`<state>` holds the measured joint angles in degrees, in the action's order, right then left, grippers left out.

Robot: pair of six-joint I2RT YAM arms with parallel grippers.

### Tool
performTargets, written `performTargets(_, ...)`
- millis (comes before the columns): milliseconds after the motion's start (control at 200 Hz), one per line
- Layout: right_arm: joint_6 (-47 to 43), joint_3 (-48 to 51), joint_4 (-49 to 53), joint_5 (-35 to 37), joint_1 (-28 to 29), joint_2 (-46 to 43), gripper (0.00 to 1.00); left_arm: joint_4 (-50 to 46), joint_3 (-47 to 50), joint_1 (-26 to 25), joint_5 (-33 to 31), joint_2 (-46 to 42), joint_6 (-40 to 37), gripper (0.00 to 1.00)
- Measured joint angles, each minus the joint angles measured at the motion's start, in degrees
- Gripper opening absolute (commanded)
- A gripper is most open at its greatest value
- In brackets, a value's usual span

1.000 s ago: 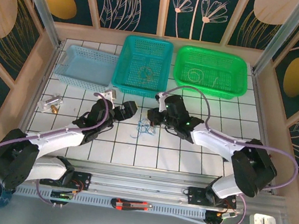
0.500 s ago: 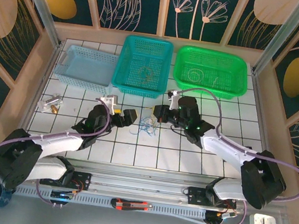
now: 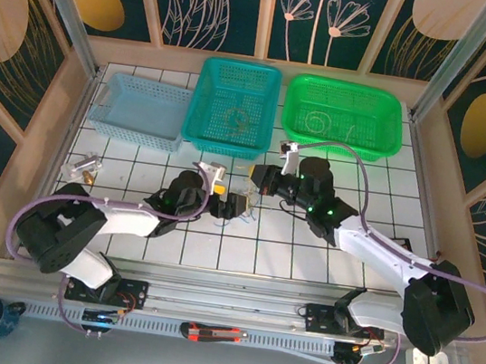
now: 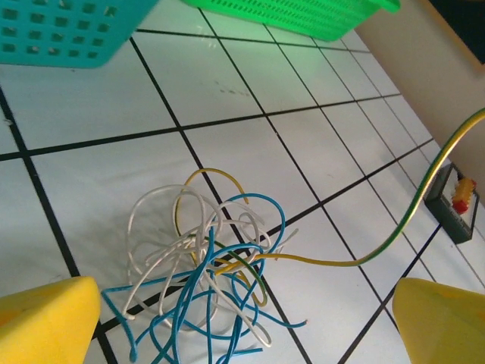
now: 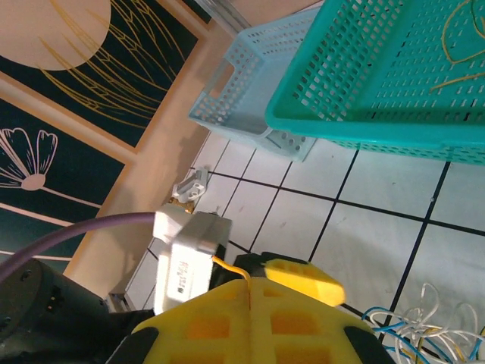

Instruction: Untangle the cables

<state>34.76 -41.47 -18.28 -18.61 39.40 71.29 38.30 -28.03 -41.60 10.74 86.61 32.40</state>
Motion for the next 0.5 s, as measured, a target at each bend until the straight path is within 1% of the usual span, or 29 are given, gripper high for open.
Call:
performTargets(230,1.6,0.0,0.0,-1.0,0.0,-1.4,0.0,0.2,-3.9,0.0,0.0,5.6,-2.0,0.96)
performTargets(500,3.2,-0.8,0.1,-1.6,0.0,-5.5,0.0,1.0,-5.2,-0.1,0.8,11.0,-3.3,0.77)
